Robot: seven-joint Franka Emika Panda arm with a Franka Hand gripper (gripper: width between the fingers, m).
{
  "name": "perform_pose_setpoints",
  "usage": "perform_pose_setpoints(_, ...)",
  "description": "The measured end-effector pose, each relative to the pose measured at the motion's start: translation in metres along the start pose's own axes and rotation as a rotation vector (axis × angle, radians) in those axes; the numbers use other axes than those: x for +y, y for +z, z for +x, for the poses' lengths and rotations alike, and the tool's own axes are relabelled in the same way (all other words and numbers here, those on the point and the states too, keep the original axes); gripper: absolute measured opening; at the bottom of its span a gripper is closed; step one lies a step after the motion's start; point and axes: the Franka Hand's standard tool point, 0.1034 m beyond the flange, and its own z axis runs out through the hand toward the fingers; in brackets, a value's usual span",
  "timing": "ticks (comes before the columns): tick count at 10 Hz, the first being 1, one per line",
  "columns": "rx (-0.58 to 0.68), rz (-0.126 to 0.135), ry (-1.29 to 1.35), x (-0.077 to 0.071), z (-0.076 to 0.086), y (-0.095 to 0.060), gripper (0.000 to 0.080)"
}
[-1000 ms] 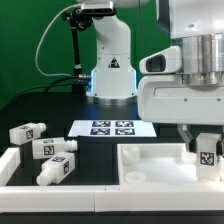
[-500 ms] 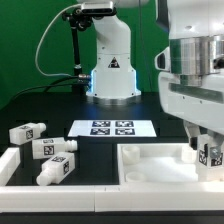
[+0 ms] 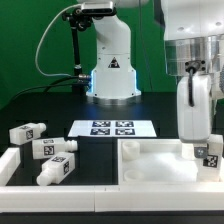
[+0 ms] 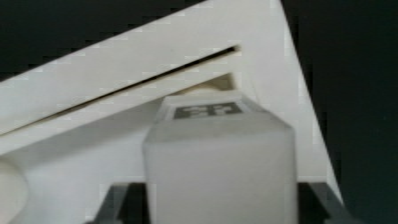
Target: Assemble one leg
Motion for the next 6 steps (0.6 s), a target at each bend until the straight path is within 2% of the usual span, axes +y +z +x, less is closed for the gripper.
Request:
perform_pose_setpoints(3,0.008,0.002,0.008,0.0,0.002,0.0,0.0289)
perform_pose_setpoints(4,0.009,0.002,0.001,0.0,0.002,0.001,0.0372)
perform_pose_setpoints(5,0.006,0.005,-0.012,-0.001,0.0,-0.002,0.0508)
perform_pose_setpoints(6,-0.012,0.023,-0.05,-0.005,-0.008,-0.018,0.0619)
